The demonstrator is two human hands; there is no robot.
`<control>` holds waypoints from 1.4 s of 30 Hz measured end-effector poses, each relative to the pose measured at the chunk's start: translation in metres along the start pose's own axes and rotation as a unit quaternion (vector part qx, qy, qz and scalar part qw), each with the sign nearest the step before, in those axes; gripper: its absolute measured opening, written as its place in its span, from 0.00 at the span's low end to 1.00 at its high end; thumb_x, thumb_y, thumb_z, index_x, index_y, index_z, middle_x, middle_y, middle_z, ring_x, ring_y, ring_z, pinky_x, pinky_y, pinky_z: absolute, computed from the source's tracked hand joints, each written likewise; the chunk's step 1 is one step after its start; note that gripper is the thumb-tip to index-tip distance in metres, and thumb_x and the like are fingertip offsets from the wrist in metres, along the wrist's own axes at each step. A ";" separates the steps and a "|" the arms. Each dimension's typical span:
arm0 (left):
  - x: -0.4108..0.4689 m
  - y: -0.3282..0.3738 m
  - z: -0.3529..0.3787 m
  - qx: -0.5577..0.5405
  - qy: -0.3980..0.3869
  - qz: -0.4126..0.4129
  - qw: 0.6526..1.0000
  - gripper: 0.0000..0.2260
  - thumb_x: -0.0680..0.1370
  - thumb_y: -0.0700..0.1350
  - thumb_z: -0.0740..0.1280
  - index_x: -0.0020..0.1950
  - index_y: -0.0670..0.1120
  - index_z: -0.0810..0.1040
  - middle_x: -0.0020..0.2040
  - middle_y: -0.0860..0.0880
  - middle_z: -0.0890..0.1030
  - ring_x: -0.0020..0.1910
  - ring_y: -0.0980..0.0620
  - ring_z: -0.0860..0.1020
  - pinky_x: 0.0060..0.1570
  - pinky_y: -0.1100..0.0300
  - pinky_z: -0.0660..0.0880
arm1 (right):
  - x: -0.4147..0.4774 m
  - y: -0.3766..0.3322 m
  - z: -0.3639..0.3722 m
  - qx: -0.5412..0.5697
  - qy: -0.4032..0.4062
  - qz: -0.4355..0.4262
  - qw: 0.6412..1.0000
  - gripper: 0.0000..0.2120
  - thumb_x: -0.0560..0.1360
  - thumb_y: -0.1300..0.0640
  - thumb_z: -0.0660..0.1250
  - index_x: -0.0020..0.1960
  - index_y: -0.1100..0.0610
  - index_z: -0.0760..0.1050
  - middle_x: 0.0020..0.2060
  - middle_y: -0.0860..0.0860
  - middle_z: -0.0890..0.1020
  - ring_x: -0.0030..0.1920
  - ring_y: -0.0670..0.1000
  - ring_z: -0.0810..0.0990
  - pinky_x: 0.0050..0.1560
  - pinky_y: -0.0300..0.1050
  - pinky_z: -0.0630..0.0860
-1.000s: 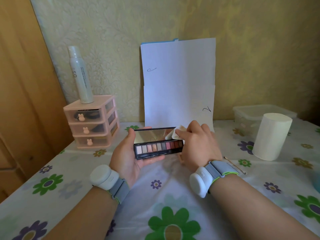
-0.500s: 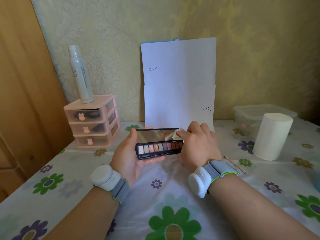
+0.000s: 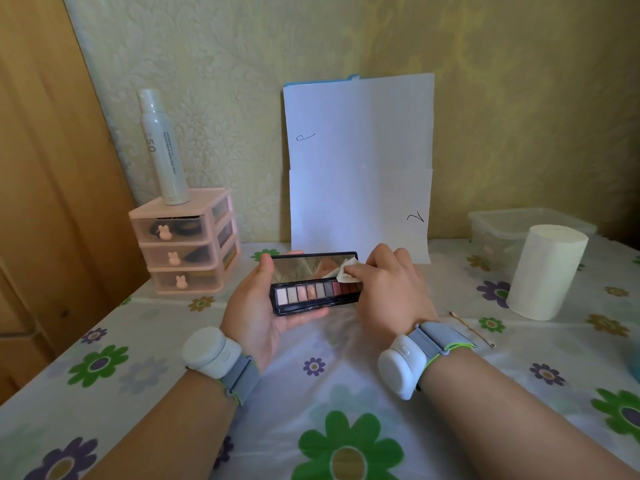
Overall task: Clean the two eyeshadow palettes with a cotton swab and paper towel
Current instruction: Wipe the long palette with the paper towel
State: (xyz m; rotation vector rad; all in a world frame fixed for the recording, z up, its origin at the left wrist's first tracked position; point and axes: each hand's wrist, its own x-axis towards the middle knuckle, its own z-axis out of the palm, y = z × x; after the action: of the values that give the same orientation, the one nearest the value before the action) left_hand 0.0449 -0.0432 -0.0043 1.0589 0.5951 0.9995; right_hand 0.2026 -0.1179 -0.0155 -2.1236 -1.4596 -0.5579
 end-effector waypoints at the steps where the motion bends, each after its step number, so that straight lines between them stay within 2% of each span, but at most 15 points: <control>1: 0.000 0.000 0.000 0.000 0.000 -0.002 1.000 0.20 0.86 0.55 0.55 0.57 0.44 0.82 0.53 0.39 0.87 0.52 0.34 0.85 0.55 0.33 0.78 | 0.000 -0.002 0.001 0.008 0.004 -0.005 1.000 0.26 0.64 0.62 0.50 0.52 0.51 0.81 0.45 0.50 0.72 0.47 0.56 0.67 0.42 0.48 0.66; 7: 0.002 -0.007 0.001 -0.002 -0.018 -0.011 1.000 0.22 0.87 0.56 0.53 0.63 0.42 0.79 0.56 0.38 0.86 0.53 0.37 0.85 0.51 0.36 0.81 | -0.002 -0.020 0.000 0.036 0.033 -0.065 0.997 0.19 0.64 0.61 0.55 0.45 0.51 0.81 0.41 0.49 0.71 0.41 0.55 0.67 0.36 0.45 0.62; 11: 0.004 -0.010 0.002 -0.031 -0.033 -0.038 0.998 0.23 0.86 0.56 0.52 0.65 0.42 0.79 0.57 0.39 0.86 0.52 0.43 0.86 0.42 0.47 0.83 | -0.008 -0.038 -0.007 0.048 0.025 -0.113 0.992 0.18 0.67 0.61 0.57 0.50 0.51 0.80 0.41 0.49 0.70 0.41 0.54 0.66 0.37 0.45 0.61; 14: 0.003 -0.011 0.001 -0.042 -0.040 -0.050 0.997 0.24 0.87 0.56 0.51 0.68 0.41 0.77 0.57 0.41 0.86 0.52 0.46 0.86 0.41 0.50 0.83 | -0.010 -0.045 -0.009 0.071 0.022 -0.150 0.986 0.17 0.71 0.60 0.61 0.57 0.50 0.79 0.42 0.49 0.70 0.42 0.54 0.66 0.37 0.46 0.64; 16: 0.003 -0.011 0.001 -0.037 -0.037 -0.044 0.998 0.25 0.87 0.56 0.51 0.68 0.41 0.77 0.57 0.40 0.85 0.54 0.44 0.86 0.43 0.48 0.83 | -0.008 -0.040 -0.009 0.058 0.027 -0.148 0.987 0.16 0.72 0.59 0.62 0.58 0.49 0.79 0.42 0.49 0.70 0.42 0.55 0.67 0.37 0.47 0.65; 19: 0.002 -0.007 0.002 -0.032 -0.030 -0.028 0.999 0.23 0.87 0.56 0.52 0.65 0.41 0.79 0.57 0.37 0.85 0.55 0.37 0.85 0.50 0.38 0.82 | -0.005 -0.024 -0.007 0.037 0.018 -0.092 0.995 0.24 0.69 0.57 0.50 0.54 0.49 0.80 0.42 0.50 0.71 0.41 0.56 0.67 0.37 0.46 0.63; 21: 0.002 -0.006 0.002 -0.027 -0.026 -0.025 0.999 0.23 0.87 0.55 0.53 0.64 0.42 0.79 0.57 0.36 0.85 0.55 0.35 0.84 0.54 0.34 0.80 | -0.004 -0.017 -0.005 0.043 0.011 -0.067 0.997 0.28 0.66 0.56 0.45 0.52 0.49 0.81 0.42 0.51 0.71 0.41 0.56 0.67 0.37 0.46 0.63; 24: 0.003 -0.008 0.001 -0.026 -0.027 -0.031 0.999 0.23 0.87 0.56 0.52 0.65 0.41 0.79 0.58 0.37 0.85 0.56 0.37 0.84 0.52 0.37 0.81 | -0.006 -0.026 -0.007 0.031 0.009 -0.088 0.996 0.24 0.67 0.58 0.50 0.51 0.48 0.80 0.42 0.49 0.70 0.41 0.55 0.66 0.36 0.45 0.59; 28: 0.004 -0.009 -0.001 -0.039 -0.041 -0.050 0.997 0.24 0.87 0.56 0.51 0.65 0.41 0.78 0.56 0.39 0.86 0.52 0.44 0.86 0.42 0.49 0.83 | -0.009 -0.043 -0.007 0.069 0.014 -0.153 0.986 0.18 0.72 0.58 0.55 0.52 0.49 0.81 0.40 0.48 0.68 0.41 0.54 0.64 0.36 0.47 0.63; 31: 0.004 -0.008 -0.001 -0.032 -0.031 -0.038 0.998 0.24 0.87 0.56 0.51 0.66 0.41 0.78 0.57 0.38 0.85 0.54 0.41 0.86 0.44 0.44 0.83 | -0.007 -0.037 -0.006 0.063 0.014 -0.138 0.988 0.23 0.69 0.57 0.50 0.51 0.48 0.81 0.40 0.48 0.69 0.41 0.54 0.66 0.36 0.47 0.64; 34: 0.004 -0.005 0.000 -0.026 -0.006 -0.020 0.999 0.22 0.87 0.55 0.53 0.62 0.42 0.80 0.56 0.37 0.85 0.54 0.36 0.85 0.48 0.37 0.82 | -0.005 -0.021 -0.006 0.040 0.009 -0.086 0.995 0.26 0.66 0.57 0.47 0.50 0.47 0.81 0.41 0.49 0.70 0.42 0.55 0.67 0.37 0.46 0.59; 37: 0.004 -0.003 0.000 -0.019 0.009 -0.021 1.000 0.21 0.87 0.54 0.54 0.58 0.43 0.82 0.53 0.37 0.86 0.52 0.34 0.85 0.46 0.35 0.83 | -0.003 -0.009 -0.004 0.020 0.006 -0.032 0.999 0.26 0.66 0.61 0.51 0.53 0.46 0.82 0.43 0.50 0.71 0.45 0.57 0.69 0.39 0.46 0.60; 39: 0.005 -0.003 -0.001 -0.019 0.015 -0.026 0.999 0.21 0.87 0.54 0.55 0.57 0.43 0.82 0.54 0.37 0.86 0.52 0.34 0.85 0.46 0.35 0.83 | -0.004 -0.010 -0.001 0.015 0.016 -0.036 0.999 0.24 0.65 0.61 0.53 0.50 0.46 0.82 0.41 0.49 0.71 0.43 0.57 0.69 0.37 0.45 0.60; 42: 0.006 -0.004 -0.003 -0.025 0.019 -0.041 0.999 0.22 0.86 0.56 0.55 0.60 0.42 0.81 0.55 0.36 0.86 0.53 0.34 0.85 0.48 0.35 0.81 | -0.004 -0.019 0.004 0.026 0.031 -0.073 0.996 0.21 0.66 0.56 0.50 0.45 0.47 0.81 0.38 0.48 0.71 0.39 0.55 0.68 0.36 0.44 0.57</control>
State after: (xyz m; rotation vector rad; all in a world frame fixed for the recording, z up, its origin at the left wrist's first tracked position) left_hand 0.0464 -0.0372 -0.0087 0.9655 0.6374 0.9605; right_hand 0.1831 -0.1128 -0.0182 -1.9534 -1.5868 -0.6264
